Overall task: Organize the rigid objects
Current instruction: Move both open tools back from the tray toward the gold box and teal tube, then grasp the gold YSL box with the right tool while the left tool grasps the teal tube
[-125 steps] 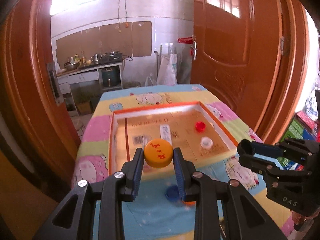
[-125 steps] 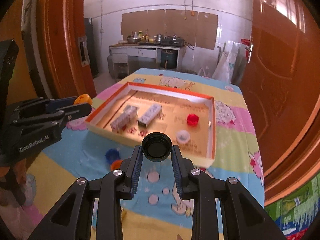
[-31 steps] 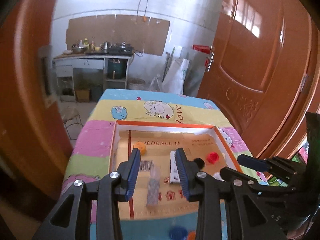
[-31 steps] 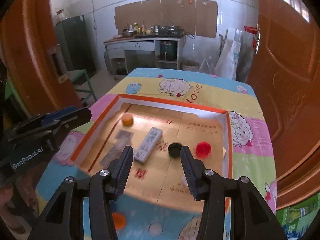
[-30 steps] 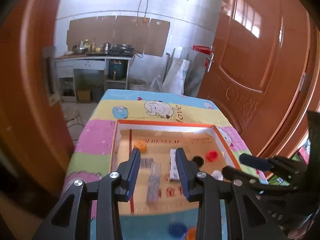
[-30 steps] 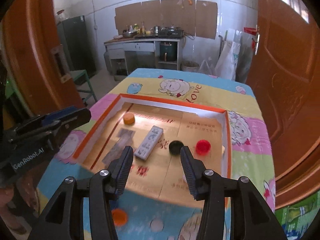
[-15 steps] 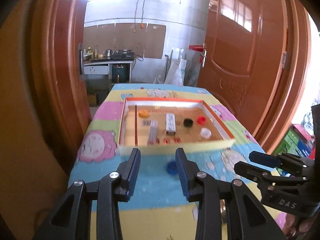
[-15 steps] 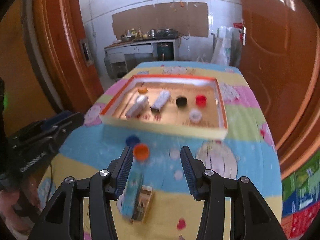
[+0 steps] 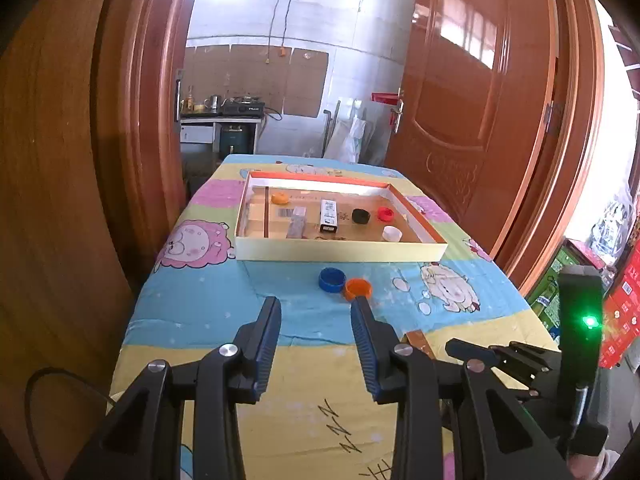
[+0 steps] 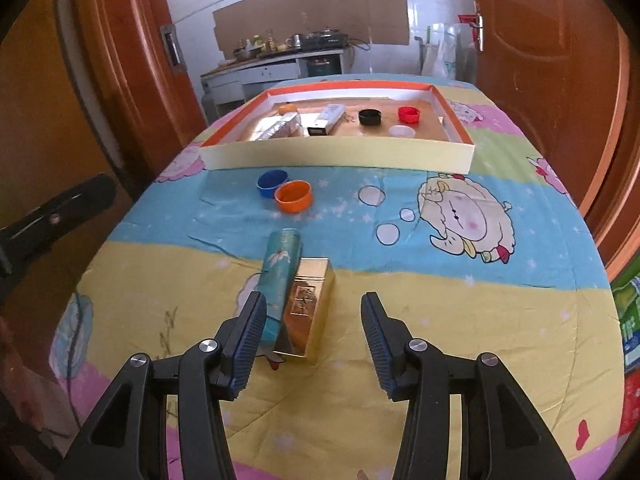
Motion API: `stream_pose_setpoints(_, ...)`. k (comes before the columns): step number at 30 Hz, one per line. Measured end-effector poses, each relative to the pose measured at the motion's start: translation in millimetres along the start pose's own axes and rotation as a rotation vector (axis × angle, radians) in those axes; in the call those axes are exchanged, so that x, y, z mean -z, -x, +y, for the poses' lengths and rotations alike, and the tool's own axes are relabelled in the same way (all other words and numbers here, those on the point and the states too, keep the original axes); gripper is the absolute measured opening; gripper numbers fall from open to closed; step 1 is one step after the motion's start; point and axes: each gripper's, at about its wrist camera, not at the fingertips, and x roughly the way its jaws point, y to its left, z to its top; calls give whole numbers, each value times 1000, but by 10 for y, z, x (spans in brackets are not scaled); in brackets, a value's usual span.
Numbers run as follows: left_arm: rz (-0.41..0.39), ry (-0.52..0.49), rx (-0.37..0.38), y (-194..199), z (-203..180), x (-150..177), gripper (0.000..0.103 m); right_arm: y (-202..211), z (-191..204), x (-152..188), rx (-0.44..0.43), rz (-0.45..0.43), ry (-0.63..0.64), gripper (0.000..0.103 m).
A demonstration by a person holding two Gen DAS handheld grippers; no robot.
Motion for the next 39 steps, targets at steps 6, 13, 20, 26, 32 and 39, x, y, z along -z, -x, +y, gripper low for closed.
stream_pose_setpoints(6, 12, -6, -1, 0, -35, 43, 36, -34, 15, -8, 19, 4, -4, 46)
stream_pose_setpoints(13, 29, -24, 5, -47, -99, 84, 36, -120, 13, -5, 60, 34, 1, 25)
stream_pose_setpoints(20, 61, -28, 25, -149, -204, 136, 36, -164, 139, -21, 103, 13, 80, 18)
stream_pose_setpoints(26, 104, -55, 56, -329, -475, 185, 36, -54, -112, 22, 137, -2, 37, 18)
stream_pose_setpoints(32, 159, -64, 53, -580, -727, 227, 36, 113, -428, 148, 157, -32, -23, 18)
stream_pose_setpoints(39, 205, -91, -42, -863, -932, 329, 36, 170, -587, 264, 120, -48, -38, 18)
